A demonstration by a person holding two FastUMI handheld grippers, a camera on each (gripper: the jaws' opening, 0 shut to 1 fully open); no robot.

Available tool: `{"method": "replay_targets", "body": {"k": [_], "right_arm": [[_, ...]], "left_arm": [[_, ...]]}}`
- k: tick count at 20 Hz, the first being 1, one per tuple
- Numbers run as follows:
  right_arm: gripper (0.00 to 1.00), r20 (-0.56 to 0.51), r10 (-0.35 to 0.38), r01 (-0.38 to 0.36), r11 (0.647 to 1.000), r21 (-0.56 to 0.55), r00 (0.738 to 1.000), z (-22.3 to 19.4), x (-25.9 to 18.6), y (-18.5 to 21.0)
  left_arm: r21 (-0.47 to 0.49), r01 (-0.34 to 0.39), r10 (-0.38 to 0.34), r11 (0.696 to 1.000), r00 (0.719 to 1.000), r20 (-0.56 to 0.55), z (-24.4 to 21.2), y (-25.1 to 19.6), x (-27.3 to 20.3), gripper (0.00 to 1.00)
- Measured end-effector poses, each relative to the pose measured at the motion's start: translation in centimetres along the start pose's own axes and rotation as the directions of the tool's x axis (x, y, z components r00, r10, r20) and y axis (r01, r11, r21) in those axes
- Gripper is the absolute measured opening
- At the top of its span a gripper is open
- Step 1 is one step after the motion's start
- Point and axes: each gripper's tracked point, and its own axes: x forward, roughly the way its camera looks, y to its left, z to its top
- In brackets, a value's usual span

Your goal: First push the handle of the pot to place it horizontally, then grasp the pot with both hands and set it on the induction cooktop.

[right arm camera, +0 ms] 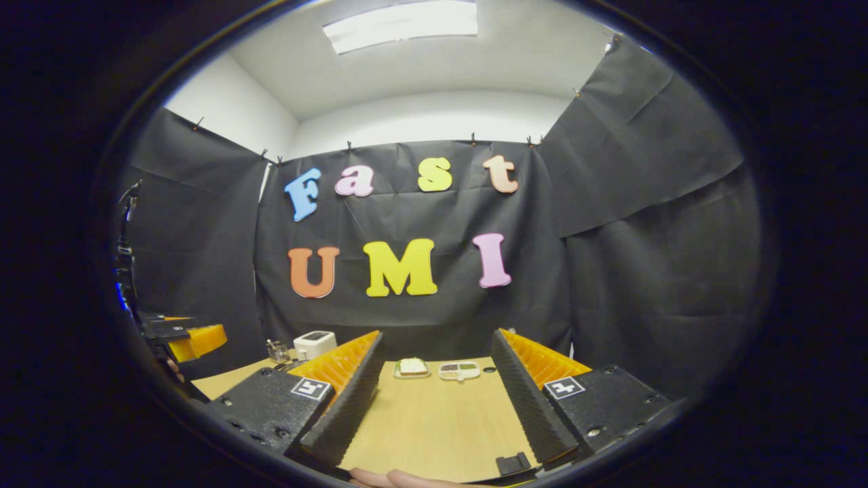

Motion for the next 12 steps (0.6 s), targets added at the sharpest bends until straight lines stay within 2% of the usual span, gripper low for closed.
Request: {"method": "replay_targets", "body": {"k": [3, 4, 5, 6, 7, 12], "right_arm": [[0.96, 0.001, 0.022, -0.022, 1.000, 0.016, 1.000, -0.3, 0.1, 0.7], [0.99, -0.008, 0.022, -0.022, 1.000, 0.021, 1.000, -0.5, 0.1, 0.6], [0.96, -0.018, 0.019, -0.019, 1.000, 0.021, 1.000, -0.8, 0.3, 0.5], [0.99, -0.023, 0.006, -0.006, 1.000, 0.017, 1.000, -0.8, 0.5, 0.0], [0.96, -0.022, -0.009, 0.009, 1.000, 0.016, 1.000, -0.7, 0.7, -0.5], [0.95, -0.004, -0.040, 0.040, 0.999, 0.030, 0.999, -0.4, 0.7, -1.2]], "left_arm": [[0.007, 0.006, -0.006, 1.000, 1.000, 0.003, 0.0, 0.0, -0.2, 0.94], [0.003, 0.003, -0.003, 1.000, 1.000, 0.001, 0.0, 0.0, -0.3, 0.94], [-0.001, 0.000, 0.000, 1.000, 1.000, -0.001, -0.3, 0.2, -0.4, 0.94], [-0.003, -0.002, 0.002, 1.000, 1.000, 0.003, -0.2, 0.4, -0.4, 0.94], [-0.006, -0.006, 0.006, 1.000, 1.000, 0.003, -0.3, 0.6, -0.2, 0.94], [-0.022, 0.005, -0.005, 1.000, 1.000, 0.024, -0.4, 0.5, 0.1, 0.94]]}}
